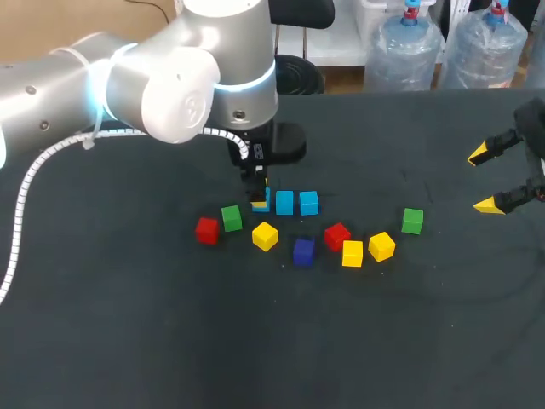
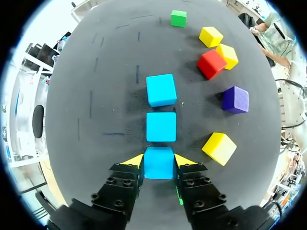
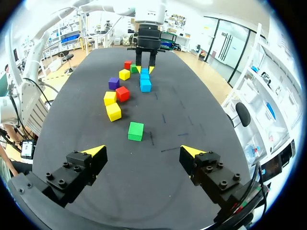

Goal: Place the blue cubes, place green cubes on the blue cubes, place the yellow cubes on the green cubes, then place the red cubes on the yellow cubes, and place purple cube on the red cubes.

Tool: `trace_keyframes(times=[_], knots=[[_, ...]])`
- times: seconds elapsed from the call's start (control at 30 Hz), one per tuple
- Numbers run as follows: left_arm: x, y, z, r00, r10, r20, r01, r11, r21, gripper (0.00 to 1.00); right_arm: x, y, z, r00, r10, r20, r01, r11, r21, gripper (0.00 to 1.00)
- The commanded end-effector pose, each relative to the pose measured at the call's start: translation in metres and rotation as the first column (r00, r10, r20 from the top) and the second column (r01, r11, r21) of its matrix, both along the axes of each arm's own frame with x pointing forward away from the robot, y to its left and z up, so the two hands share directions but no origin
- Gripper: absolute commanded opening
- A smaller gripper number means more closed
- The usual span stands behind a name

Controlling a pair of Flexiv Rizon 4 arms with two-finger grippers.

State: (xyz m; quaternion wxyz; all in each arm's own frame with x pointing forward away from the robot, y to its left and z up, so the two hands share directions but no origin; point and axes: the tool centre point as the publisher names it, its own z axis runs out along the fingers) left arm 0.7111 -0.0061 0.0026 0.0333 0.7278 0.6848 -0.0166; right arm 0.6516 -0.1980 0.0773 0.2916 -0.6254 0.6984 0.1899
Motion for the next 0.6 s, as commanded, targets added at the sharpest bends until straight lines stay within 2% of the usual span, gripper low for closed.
trace_keyframes(times=[0.03, 0.6], knots=[[0.0006, -0.0005, 0.0005, 1.000, -0.001, -0.004, 0.001, 1.000, 0.003, 0.00, 0.0011, 0.0003, -0.0010, 1.000, 0.001, 0.000, -0.001, 1.000, 0.002, 1.00], [-0.0051, 0.0017, -0.0001, 1.000, 0.008, -0.012, -0.008, 1.000, 0.001, 0.00, 0.0011, 0.0003, -0.0010, 1.000, 0.001, 0.000, -0.001, 1.000, 0.002, 1.00]])
